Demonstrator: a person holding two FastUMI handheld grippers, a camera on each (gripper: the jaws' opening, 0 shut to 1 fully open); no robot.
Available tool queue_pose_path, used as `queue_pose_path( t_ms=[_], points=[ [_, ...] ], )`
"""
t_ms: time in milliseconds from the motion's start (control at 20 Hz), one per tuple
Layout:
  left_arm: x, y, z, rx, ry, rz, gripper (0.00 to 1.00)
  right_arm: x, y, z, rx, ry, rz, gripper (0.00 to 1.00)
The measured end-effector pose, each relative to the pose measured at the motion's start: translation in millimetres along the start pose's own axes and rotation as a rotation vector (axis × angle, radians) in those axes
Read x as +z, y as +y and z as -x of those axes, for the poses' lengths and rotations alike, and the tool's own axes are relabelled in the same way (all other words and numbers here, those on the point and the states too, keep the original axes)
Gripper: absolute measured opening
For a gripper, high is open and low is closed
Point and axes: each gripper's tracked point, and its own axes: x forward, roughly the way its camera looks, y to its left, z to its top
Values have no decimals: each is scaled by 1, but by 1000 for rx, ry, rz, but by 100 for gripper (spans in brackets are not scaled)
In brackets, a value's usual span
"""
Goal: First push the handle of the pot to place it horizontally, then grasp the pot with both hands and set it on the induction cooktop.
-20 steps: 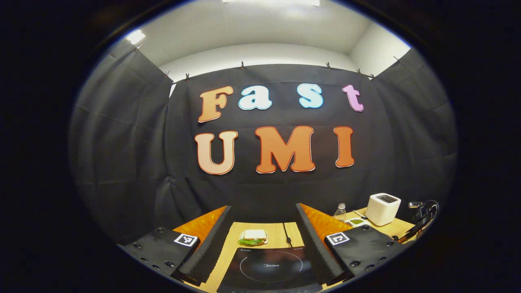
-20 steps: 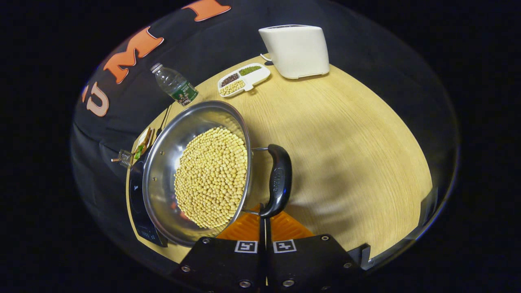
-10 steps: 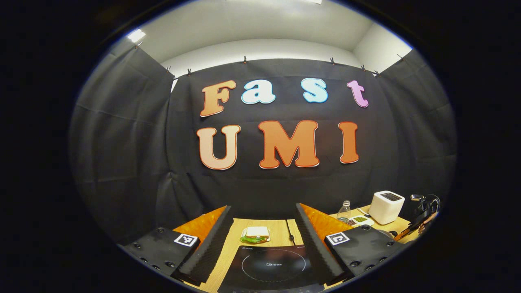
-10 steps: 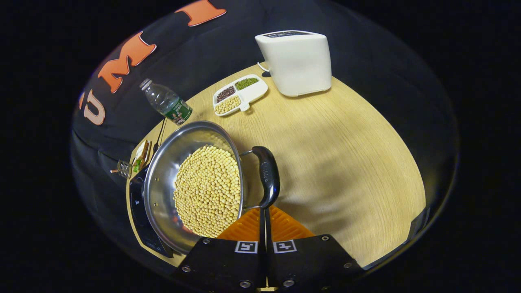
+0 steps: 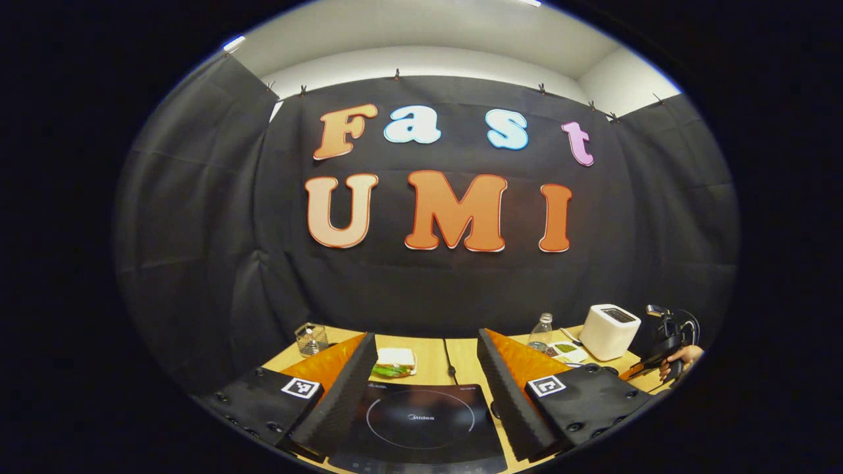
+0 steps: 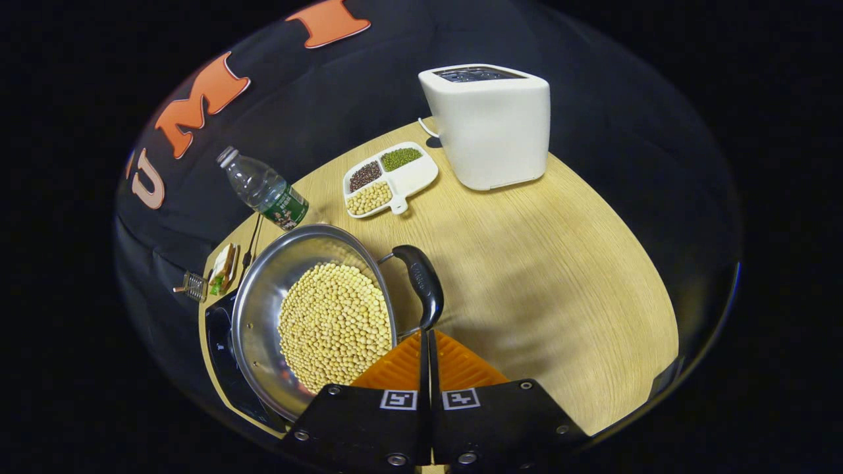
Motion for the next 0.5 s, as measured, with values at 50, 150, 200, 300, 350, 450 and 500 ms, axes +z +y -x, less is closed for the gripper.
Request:
queue_pose_path(
  t_ms=[50, 150, 200, 300, 350, 450, 500],
  points=[
    [-9, -6, -5, -20, 30, 11, 100, 2, 2, 4, 11, -16, 11, 0],
    [-27, -17, -17, -54, 87, 40, 99, 10, 1, 16, 14, -57, 38, 2],
    [-36, -21, -21, -64, 119, 50, 99, 16, 3, 25, 25, -81, 48, 5],
    [-61, -30, -33, -68, 199, 51, 99, 26, 11, 39, 54, -122, 65, 11],
    [-72, -39, -36, -78, 239, 50, 99, 30, 15, 43, 63, -137, 81, 14],
    [-97, -60, -46, -114, 310, 39, 95, 33, 22, 48, 69, -153, 125, 25],
    [-111, -67, -53, -121, 343, 29, 95, 34, 25, 45, 63, -156, 138, 33]
  ],
)
